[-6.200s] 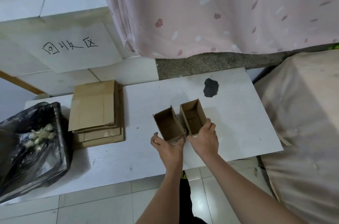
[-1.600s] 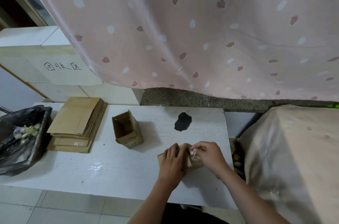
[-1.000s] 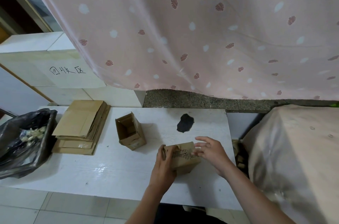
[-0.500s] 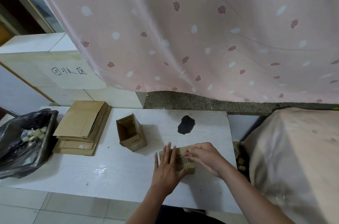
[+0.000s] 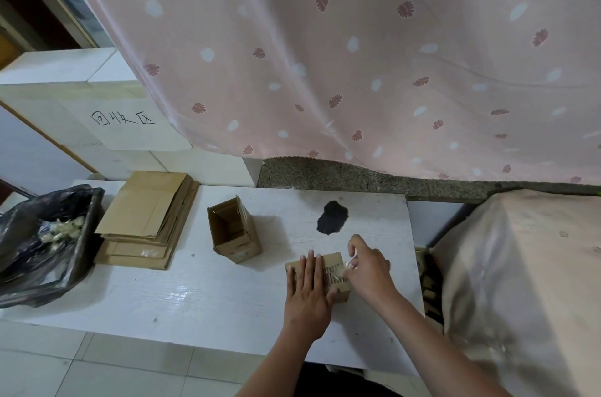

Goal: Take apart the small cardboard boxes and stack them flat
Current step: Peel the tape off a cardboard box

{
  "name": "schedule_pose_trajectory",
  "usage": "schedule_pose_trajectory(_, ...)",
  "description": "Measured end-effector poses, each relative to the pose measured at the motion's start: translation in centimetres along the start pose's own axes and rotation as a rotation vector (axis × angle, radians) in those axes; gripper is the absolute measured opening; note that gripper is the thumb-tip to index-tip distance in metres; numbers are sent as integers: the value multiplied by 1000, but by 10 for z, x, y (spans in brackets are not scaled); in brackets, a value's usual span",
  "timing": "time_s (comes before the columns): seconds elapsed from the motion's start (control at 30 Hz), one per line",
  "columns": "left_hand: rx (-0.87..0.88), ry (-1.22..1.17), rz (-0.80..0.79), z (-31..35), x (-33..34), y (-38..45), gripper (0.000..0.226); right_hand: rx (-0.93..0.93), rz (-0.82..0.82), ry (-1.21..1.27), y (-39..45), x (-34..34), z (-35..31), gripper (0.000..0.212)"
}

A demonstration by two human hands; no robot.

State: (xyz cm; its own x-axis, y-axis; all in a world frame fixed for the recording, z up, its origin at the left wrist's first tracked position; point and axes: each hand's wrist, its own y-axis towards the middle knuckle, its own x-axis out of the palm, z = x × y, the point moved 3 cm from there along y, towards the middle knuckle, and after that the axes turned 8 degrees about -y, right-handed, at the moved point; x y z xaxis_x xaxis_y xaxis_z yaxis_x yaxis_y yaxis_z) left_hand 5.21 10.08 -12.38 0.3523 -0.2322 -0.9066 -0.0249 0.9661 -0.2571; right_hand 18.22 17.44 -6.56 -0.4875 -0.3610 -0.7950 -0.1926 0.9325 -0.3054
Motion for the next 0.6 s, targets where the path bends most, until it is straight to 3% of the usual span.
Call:
schedule_pose_trajectory(0.07,5,-13,-10,-3,5,2,70,-6,-55,116,0,2,1,39)
schedule_pose_trajectory(0.2,12,-43,18,-5,5,4,72,22,-63,68,5,9,5,10)
schedule_pose_trajectory(0.6,10,-36,-8,-7,9,5,75,49,-81,174,5,8,10,10)
